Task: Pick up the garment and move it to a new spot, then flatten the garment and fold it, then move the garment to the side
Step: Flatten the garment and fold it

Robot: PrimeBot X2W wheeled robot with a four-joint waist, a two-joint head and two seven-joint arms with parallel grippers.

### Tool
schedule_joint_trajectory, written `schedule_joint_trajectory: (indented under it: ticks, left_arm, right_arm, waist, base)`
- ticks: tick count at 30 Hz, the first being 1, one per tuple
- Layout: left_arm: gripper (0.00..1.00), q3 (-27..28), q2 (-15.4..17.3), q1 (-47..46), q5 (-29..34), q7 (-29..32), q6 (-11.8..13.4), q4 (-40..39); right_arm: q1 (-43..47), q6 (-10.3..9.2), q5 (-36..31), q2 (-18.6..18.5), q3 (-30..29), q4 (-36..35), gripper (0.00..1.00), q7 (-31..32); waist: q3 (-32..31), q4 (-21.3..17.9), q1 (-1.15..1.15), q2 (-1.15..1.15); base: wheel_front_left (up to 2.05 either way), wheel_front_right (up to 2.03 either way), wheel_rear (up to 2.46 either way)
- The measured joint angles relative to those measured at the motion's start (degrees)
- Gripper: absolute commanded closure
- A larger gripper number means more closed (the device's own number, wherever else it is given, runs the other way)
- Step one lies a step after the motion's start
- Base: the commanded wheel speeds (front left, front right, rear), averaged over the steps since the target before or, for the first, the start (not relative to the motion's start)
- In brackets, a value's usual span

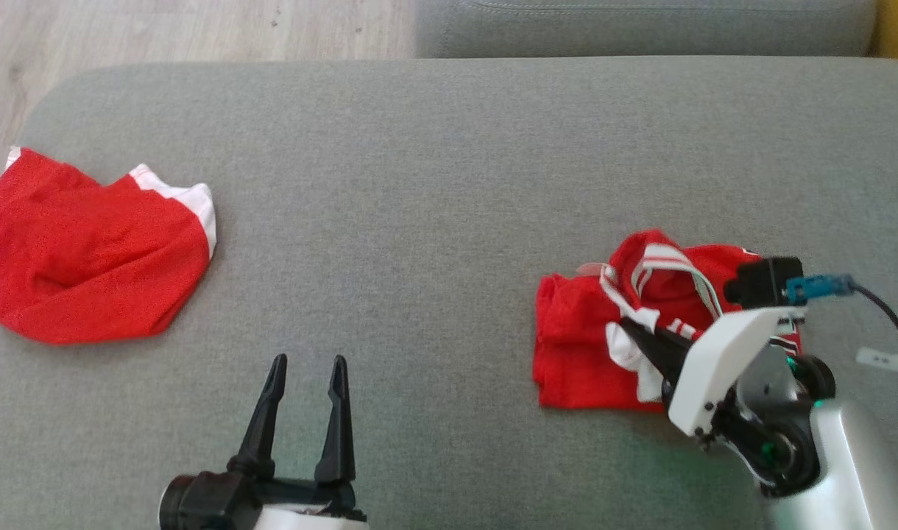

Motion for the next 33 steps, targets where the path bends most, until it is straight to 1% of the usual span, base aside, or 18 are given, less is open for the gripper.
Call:
schedule_joint_trajectory:
  ticks: [5,10,11,12,13,15,17,20,21,23,24,25,27,29,33]
  left_arm:
    - [0.00,-0.27,0.00,0.02,0.00,0.00,0.01,0.64]
    - [0.00,-0.45,0.00,0.02,0.00,0.00,0.44,1.15]
    - [0.00,-0.47,0.00,0.02,0.00,0.00,0.44,1.35]
    - [0.00,-0.47,0.00,0.02,0.00,0.00,0.44,1.58]
    - [0.00,-0.45,0.00,0.03,0.00,0.00,0.44,1.75]
    - [0.00,-0.40,0.00,0.07,0.00,0.00,0.45,1.96]
    - [0.00,-0.34,0.00,0.21,0.00,0.00,0.46,2.08]
    - [0.00,-0.15,0.00,0.87,0.00,0.00,0.48,2.12]
    - [0.00,-0.15,0.00,0.87,0.00,0.00,0.48,2.12]
    - [0.00,0.00,0.00,1.35,0.01,0.00,0.51,2.12]
    - [0.00,0.13,0.00,1.51,0.03,0.00,0.51,2.10]
    - [0.00,0.19,0.00,1.62,0.09,0.00,0.49,2.09]
    - [0.00,0.34,0.00,1.74,0.10,0.00,0.49,1.99]
    - [0.00,0.49,0.00,1.74,0.29,0.00,0.45,1.90]
    - [0.00,0.77,0.00,1.75,0.59,0.00,0.43,1.53]
  right_arm:
    - [-2.34,0.00,0.26,0.19,1.35,2.43,1.00,-1.32]
    - [-2.58,0.00,2.78,0.22,4.54,4.23,1.00,-2.96]
    - [-2.61,0.00,3.54,0.21,5.01,4.55,0.86,-3.61]
    - [-2.61,0.00,4.13,0.21,5.38,4.86,0.53,-4.35]
    - [-2.61,0.00,4.81,0.22,5.63,5.19,0.00,-5.19]
    - [-2.61,0.00,7.30,0.22,6.19,5.44,0.00,-6.67]
    - [-2.60,0.00,10.42,0.23,6.42,4.98,0.00,-9.78]
    - [-2.43,0.00,14.80,0.23,7.54,1.92,0.00,-14.23]
    - [-2.43,0.00,14.80,0.23,7.54,1.92,0.00,-14.23]
    - [-1.83,0.00,15.91,0.38,7.69,-1.29,0.00,-17.97]
    - [-1.19,0.00,15.08,0.42,7.38,-2.97,0.00,-20.06]
    - [-0.44,0.00,11.94,0.45,6.88,-4.57,0.00,-22.31]
    - [1.18,0.00,1.69,0.01,5.73,-7.32,0.00,-27.02]
    - [3.12,0.00,-5.98,-0.59,3.78,-8.35,0.00,-31.78]
    - [9.21,0.00,-15.70,-0.68,-2.74,-6.86,0.00,-41.30]
  waist:
    - [0.12,0.63,0.00,0.00]
    - [0.01,0.91,0.00,0.00]
    - [-0.10,0.91,0.00,0.00]
    - [-0.23,0.90,0.00,0.00]
    - [-0.42,0.89,0.00,0.00]
    - [-0.77,0.78,0.00,0.00]
    - [-1.06,0.62,0.00,0.00]
    - [-1.72,0.29,0.00,0.00]
    - [-1.72,0.29,0.00,0.00]
    - [-2.12,-0.09,0.00,0.00]
    - [-2.27,-0.33,0.00,0.00]
    - [-2.44,-0.55,0.00,0.00]
    - [-2.74,-1.00,0.00,0.00]
    - [-3.09,-1.39,0.00,0.00]
    - [-4.05,-1.97,0.00,0.00]
  base:
    - [0.00,0.00,0.00]
    - [0.00,0.00,0.00]
    - [0.00,0.00,0.00]
    - [0.00,0.00,0.00]
    - [0.00,0.00,0.00]
    - [0.00,0.00,0.00]
    - [0.00,0.00,0.00]
    - [0.00,0.00,0.00]
    - [0.00,0.00,0.00]
    - [0.00,0.00,0.00]
    - [0.00,0.00,0.00]
    - [0.00,0.00,0.00]
    - [0.00,0.00,0.00]
    - [0.00,0.00,0.00]
    - [0.00,0.00,0.00]
